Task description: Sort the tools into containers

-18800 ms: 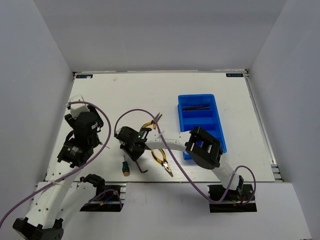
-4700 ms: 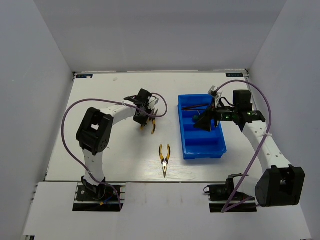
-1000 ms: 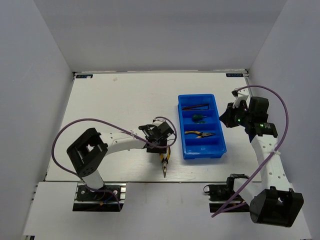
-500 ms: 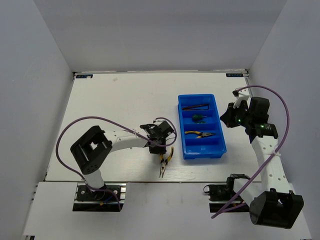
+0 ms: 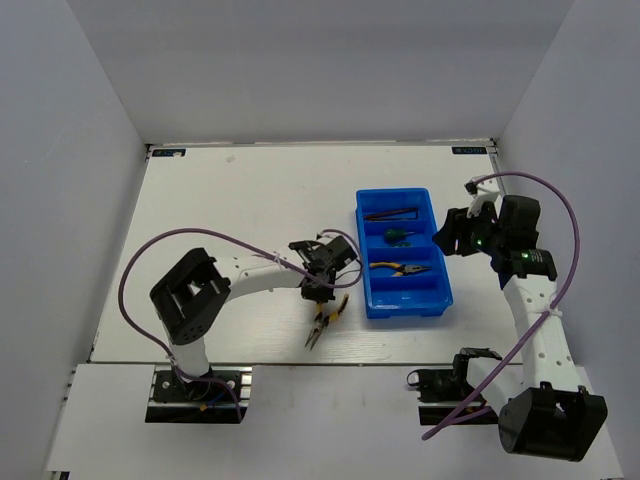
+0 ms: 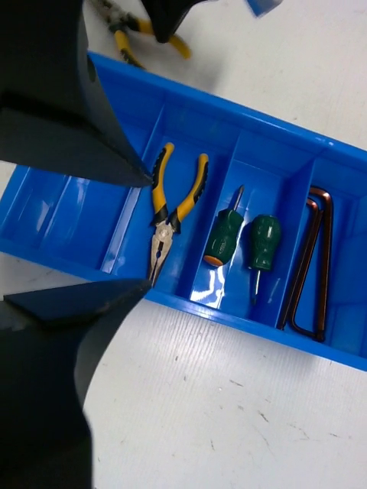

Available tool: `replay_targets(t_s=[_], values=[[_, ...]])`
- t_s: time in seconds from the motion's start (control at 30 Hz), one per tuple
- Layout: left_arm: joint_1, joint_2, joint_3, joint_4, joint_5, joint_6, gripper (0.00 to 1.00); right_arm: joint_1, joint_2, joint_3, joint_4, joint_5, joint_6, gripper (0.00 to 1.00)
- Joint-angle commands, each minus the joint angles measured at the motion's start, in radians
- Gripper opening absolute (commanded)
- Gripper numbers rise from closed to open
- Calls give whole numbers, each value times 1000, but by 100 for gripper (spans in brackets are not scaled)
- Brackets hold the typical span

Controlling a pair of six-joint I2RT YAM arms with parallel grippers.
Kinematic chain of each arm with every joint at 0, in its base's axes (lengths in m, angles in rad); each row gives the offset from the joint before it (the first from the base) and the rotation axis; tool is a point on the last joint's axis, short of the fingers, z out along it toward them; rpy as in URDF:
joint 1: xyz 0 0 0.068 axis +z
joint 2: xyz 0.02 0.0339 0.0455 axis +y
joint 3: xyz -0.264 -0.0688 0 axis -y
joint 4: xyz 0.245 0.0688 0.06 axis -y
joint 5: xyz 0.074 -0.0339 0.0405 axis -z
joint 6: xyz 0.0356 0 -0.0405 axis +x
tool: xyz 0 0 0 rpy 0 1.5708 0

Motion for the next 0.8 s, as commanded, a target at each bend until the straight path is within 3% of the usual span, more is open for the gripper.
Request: replay_targets(t_s=[0.0, 0.03, 0.13, 0.17, 0.2, 0.23, 0.5, 0.77], values=[[-15, -75, 126, 2, -66, 152, 0, -2, -14, -3, 10, -43, -38, 59], [-15, -87, 184, -12, -82, 186, 0, -2, -14, -3, 4, -56, -43, 58], [-15, -98, 287, -12, -132, 298, 0, -2, -15, -6, 4, -69, -45, 34], [-15, -98, 315, -12, -145, 324, 0, -3, -15, -7, 7, -73, -45, 26], [-15, -98, 343, -12, -155, 375, 0, -2, -17, -9, 7, -72, -45, 6], [-15, -78, 393, -1, -155, 401, 0, -3, -14, -9, 7, -72, -45, 0], [-24, 86, 649, 109, -135, 570, 0, -5, -38, -21, 35, -14, -26, 0], [-43, 194, 650, 387, -89, 651, 0, -3, -43, -27, 62, 77, 4, 0]])
